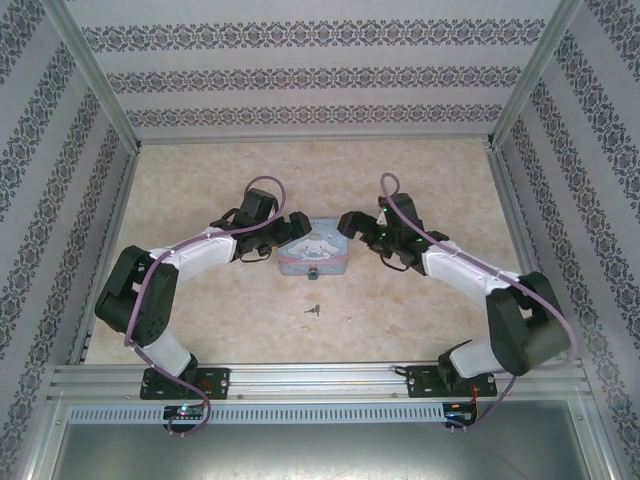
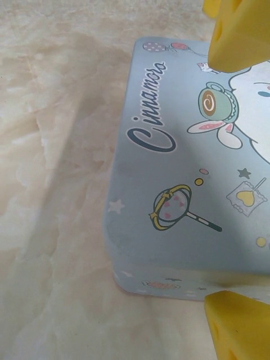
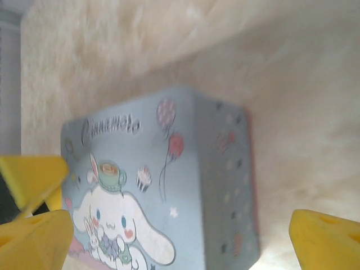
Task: Unlock a padlock with a key
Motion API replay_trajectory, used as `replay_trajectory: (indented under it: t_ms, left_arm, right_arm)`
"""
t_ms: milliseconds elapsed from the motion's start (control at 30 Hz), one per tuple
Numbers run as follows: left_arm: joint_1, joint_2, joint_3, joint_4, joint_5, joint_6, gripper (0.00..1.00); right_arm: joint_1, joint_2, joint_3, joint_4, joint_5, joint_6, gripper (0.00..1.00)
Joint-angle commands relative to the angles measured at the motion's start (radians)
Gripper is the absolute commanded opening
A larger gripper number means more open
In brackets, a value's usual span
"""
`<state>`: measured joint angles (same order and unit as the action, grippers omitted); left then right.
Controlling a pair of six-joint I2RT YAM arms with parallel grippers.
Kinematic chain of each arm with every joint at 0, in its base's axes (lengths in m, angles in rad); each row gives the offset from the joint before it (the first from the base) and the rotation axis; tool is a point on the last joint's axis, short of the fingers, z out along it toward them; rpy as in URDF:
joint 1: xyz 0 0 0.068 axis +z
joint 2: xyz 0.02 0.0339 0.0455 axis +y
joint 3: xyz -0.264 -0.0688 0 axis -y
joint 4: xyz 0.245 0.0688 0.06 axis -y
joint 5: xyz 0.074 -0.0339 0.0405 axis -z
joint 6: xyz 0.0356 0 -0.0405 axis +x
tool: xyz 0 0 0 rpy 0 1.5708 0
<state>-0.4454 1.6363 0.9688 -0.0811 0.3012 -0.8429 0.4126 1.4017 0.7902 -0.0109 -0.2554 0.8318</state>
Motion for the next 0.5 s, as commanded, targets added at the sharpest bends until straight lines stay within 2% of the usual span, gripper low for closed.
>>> replay_trajectory:
  t_ms: [0,133,267,367,467]
  left_arm:
    - [-0.001,-0.045,-0.002,-0.023,-0.039,0.015,0.99]
    - [0.032,-0.068,-0.004,-0.049,-0.049,0.027,0.99]
    - [0.063,-0.117,-0.022,-0.087,-0.049,0.045,0.99]
    - [0.08,-0.162,-0.055,-0.11,-0.044,0.048,0.99]
    - [0.082,-0.206,-0.114,-0.11,-0.026,0.037,0.99]
  right_arm:
    - [-0.036,-0.062,-0.045,-0.009,0.056,0.017,0.98]
    - [-0.047,-0.092,-0.079,0.008,-0.063,-0.026,0.98]
    - [0.023,-0.151,-0.113,-0.03,-0.158,-0.107,0.85]
    - [0.116,-0.188,-0.115,-0.127,-0.141,-0.188,0.77]
    - [0.241,-0.208,-0.106,-0.247,-0.047,-0.29,0.75]
